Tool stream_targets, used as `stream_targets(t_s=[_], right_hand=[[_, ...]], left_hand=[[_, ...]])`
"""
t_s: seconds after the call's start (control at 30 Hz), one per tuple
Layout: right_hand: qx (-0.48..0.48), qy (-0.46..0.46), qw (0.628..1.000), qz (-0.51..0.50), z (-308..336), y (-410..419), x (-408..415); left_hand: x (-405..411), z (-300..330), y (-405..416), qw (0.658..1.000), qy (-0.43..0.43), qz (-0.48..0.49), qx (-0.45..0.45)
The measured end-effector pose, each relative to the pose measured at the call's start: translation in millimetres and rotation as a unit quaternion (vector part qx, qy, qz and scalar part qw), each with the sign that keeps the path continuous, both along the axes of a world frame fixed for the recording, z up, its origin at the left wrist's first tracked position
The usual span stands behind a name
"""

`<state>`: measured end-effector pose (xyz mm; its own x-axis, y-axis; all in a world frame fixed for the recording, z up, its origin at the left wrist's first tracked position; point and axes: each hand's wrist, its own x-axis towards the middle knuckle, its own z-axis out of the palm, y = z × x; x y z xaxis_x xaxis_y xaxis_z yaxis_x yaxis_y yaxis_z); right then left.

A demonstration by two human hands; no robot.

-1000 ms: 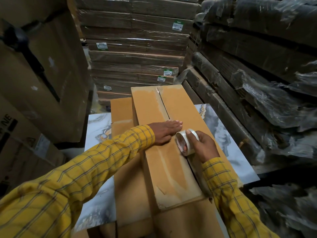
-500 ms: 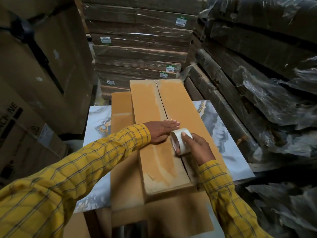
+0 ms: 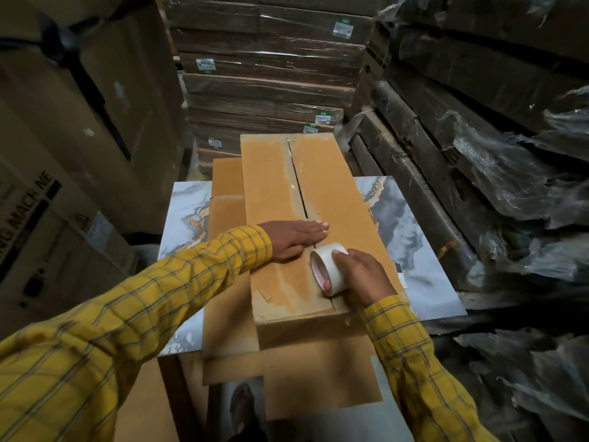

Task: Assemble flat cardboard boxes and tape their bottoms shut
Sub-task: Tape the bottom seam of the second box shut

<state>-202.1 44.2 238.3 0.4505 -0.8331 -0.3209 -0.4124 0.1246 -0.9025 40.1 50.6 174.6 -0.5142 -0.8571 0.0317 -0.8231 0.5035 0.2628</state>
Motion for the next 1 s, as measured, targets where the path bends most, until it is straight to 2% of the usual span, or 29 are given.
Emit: stream_targets(t_s=[0.03,0.1,0.2,0.33,0.53,0.67,0.87,1.0], right_hand=[[-0.026,0.046,0.999,0.010,-1,-2,-2],[-0.051,0.077,0.996,0.014,3,-2,-6],[-0.021,0.024,0.999,0.012,15,8,-13],[0.040,-0.054,0.998,0.020,29,29,-27],[-0.020,0.038,0.999,0.026,31,32,-39],[0.006,-0.028,0.999,0.044,37,47,-47],[-0.021,0.002,0.999,0.038,34,57,-57],[0.018,0.019,0.998,0.063,40,64,-67]], left_hand=[[0,1,0,1.000,-0.007,0.002,0.000],[-3,6,0,1.000,-0.022,0.016,0.011],[-18,11,7,0.999,-0.032,0.036,0.009],[-39,3,28,1.000,0.000,0.024,0.005],[-41,7,32,0.999,-0.014,0.029,0.022],[-55,7,40,1.000,-0.002,0.023,0.007],[-64,-2,54,1.000,0.009,0.016,0.014],[-62,-1,53,1.000,-0.012,0.006,0.011]])
